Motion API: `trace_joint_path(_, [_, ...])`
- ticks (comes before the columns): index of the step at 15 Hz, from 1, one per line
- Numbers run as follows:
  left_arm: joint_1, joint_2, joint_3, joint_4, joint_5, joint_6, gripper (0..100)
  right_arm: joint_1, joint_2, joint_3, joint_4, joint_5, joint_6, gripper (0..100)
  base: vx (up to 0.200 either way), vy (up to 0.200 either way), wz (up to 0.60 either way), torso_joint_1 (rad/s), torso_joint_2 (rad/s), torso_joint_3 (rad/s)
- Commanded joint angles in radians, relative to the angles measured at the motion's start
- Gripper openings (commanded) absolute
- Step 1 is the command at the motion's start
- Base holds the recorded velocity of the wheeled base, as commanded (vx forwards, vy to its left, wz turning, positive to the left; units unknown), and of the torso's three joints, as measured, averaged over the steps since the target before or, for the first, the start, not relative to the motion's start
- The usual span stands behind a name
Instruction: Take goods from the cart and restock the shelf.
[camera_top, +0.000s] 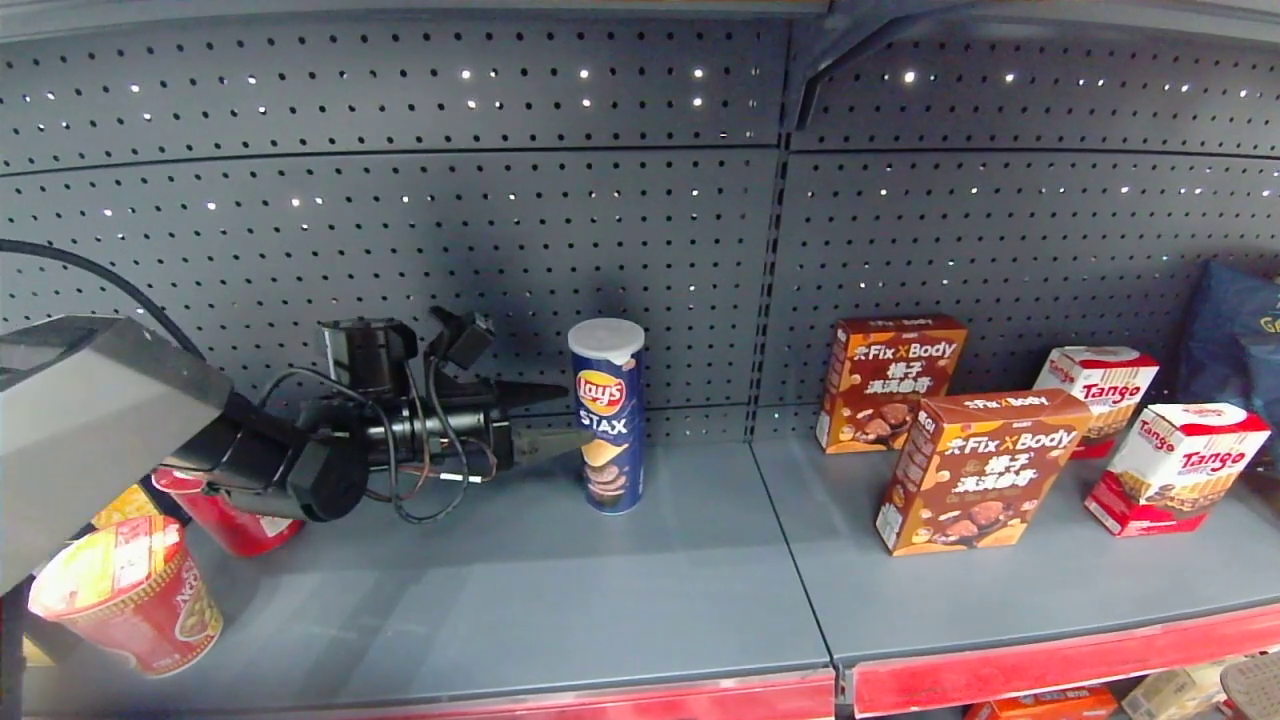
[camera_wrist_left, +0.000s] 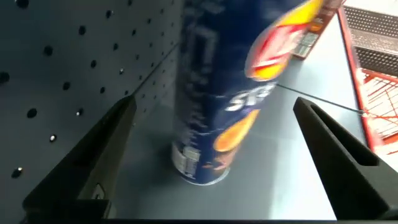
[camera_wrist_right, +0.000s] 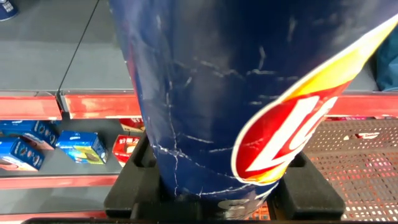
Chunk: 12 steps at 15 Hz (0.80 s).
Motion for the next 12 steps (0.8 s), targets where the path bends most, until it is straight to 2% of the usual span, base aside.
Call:
trace_joint_path(1, [-0.012,0.05,-0.032,0.001,0.0,-0.001,100,0.0,0.002,-0.001,0.001,-0.001,0.0,0,0.0,0.0,0.0,0.0,0.0,0.0])
trace_joint_path(5, [-0.058,0.09,-0.067,-0.001,0.006,0.002,100,-0.005,-0.002,-0.001,0.002,-0.003,0.0,0,0.0,0.0,0.0,0.0,0.0,0.0])
trace_joint_path(10, [-0.079,0.146,-0.121,0.006,0.006,0.0,100,-0.006,-0.004,0.0,0.002,-0.001,0.0,0,0.0,0.0,0.0,0.0,0.0,0.0])
trace_joint_path(12, [-0.087,0.159,-0.136,0.012,0.021,-0.011,100,-0.006,-0.004,0.002,0.004,-0.001,0.0,0,0.0,0.0,0.0,0.0,0.0,0.0])
